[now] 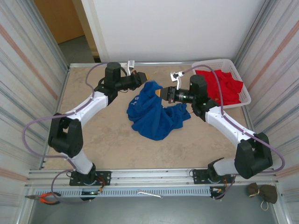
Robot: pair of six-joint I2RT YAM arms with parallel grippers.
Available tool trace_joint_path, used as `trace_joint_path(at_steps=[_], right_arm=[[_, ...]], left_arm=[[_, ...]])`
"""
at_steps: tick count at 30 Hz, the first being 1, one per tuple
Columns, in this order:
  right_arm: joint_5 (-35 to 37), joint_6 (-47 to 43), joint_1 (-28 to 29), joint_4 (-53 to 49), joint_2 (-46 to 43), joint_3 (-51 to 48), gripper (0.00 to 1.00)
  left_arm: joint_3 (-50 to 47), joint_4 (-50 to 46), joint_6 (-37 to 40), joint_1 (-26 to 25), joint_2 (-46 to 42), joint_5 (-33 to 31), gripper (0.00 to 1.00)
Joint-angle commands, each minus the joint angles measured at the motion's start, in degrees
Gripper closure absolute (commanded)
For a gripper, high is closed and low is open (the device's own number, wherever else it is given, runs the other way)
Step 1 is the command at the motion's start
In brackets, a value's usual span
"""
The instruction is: Fold the inside-out t-shirt
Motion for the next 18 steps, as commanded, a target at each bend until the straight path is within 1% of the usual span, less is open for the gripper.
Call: trace_joint_path(at_steps=[1,2,3,5,6,9,12,15,18], right_arm=[[-5.81,2.15,-1.16,5.69,-1.05,0.12,1.00],[-6.02,2.52,-1.50,6.21,-0.92,-0.06,1.00],[-6.16,2.89,-1.79,6.61,-0.96,-0.15,1.00],[-6.25,3.27,-2.28,7.04,-0.96,-0.41,1.00],[-6.12,3.38,-2.34,7.10,-0.96,-0.53,1.00],[-5.93,3.47,-2.49,7.32,-0.98,-0.95,1.00],[-5.74,3.65,-2.44,7.25,-0.97,-1.32,1.00],[-5.24,3.65,-2.49,7.02,-1.14,-1.75,1.00],[-5.07,3.74,-2.47,6.93,-1.20,-2.09,1.00]], left_arm=[[-1.31,2.92,2.00,2.64,-1.20,-1.76,0.64],[-3.65,2.99,2.17,2.64,-3.05,-2.94,0.54],[-6.07,3.03,2.39,2.60,-5.13,-4.25,0.49],[-10.91,2.71,2.47,2.55,-9.70,-7.54,0.41],[-13.49,2.56,2.37,2.23,-12.29,-9.44,0.39],[-17.82,-0.86,3.83,-0.23,-19.48,-15.06,0.41],[-17.76,-5.34,7.00,-3.75,-23.24,-18.89,0.44],[-14.46,-10.22,9.82,-6.78,-23.38,-20.78,0.44],[-9.30,-16.97,12.92,-9.06,-21.02,-23.28,0.45]])
